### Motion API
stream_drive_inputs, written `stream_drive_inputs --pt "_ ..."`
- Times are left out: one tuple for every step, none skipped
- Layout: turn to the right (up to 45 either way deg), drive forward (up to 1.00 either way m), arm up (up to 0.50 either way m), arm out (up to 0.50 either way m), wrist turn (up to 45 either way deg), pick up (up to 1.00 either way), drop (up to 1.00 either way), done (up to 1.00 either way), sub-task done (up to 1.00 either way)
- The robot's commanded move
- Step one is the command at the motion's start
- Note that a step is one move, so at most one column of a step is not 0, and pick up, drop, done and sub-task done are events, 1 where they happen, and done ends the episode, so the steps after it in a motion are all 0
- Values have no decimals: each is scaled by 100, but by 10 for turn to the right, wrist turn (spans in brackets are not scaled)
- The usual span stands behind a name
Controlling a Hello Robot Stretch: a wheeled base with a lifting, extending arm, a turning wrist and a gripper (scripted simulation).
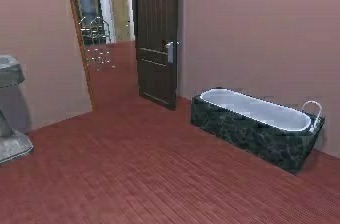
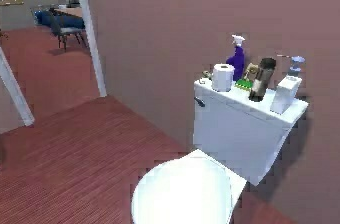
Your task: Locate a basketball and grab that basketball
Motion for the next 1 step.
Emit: stream_drive_inputs --pt "-450 0 0 0 0 0 0 0 0"
